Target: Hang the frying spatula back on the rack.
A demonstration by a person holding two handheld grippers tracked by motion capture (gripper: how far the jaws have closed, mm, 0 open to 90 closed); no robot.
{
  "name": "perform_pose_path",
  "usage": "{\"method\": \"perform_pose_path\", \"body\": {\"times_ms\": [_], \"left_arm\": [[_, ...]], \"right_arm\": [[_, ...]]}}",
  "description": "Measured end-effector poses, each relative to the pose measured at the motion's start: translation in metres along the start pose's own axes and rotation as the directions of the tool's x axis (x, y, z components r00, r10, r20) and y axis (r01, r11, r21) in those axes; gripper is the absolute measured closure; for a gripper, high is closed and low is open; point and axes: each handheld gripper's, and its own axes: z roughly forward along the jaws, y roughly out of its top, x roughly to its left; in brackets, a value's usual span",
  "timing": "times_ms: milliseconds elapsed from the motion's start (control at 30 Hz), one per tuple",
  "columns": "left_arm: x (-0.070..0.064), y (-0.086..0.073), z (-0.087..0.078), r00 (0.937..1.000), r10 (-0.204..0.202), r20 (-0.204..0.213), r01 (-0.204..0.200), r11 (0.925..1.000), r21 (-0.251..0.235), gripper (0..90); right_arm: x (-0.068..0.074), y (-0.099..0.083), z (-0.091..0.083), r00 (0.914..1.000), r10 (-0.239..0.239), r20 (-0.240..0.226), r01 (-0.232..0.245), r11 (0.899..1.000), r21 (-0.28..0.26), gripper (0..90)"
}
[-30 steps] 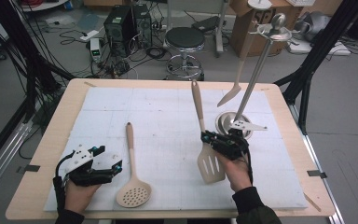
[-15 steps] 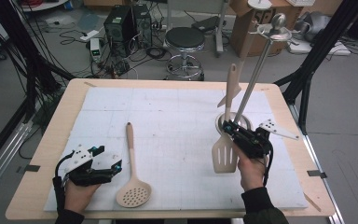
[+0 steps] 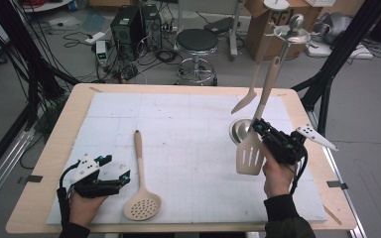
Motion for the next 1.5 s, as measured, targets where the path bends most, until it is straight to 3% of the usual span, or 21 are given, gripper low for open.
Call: {"method": "perform_pose_path", "body": {"times_ms": [500, 933, 1200, 1500], "left_arm": [[0.000, 0.000, 0.001, 1.0000, 0.003, 0.002, -0.003, 1.0000, 0.002, 13.0], [-0.001, 0.001, 0.000, 1.0000, 0.006, 0.005, -0.006, 1.0000, -0.002, 13.0], [-0.001, 0.001, 0.000, 1.0000, 0.006, 0.005, -0.006, 1.0000, -0.003, 13.0], [-0.001, 0.001, 0.000, 1.0000, 0.007, 0.005, -0.007, 1.0000, -0.003, 13.0]], "right_arm": [[0.005, 0.009, -0.007, 0.9981, -0.047, 0.039, 0.049, 0.998, -0.039, 79.3], [0.015, 0.020, -0.009, 0.9966, -0.071, 0.042, 0.074, 0.994, -0.080, 79.3], [0.014, 0.029, -0.003, 0.9952, -0.074, 0.064, 0.078, 0.995, -0.063, 79.2], [0.007, 0.026, 0.004, 0.9935, -0.063, 0.095, 0.067, 0.997, -0.030, 78.1]]}}
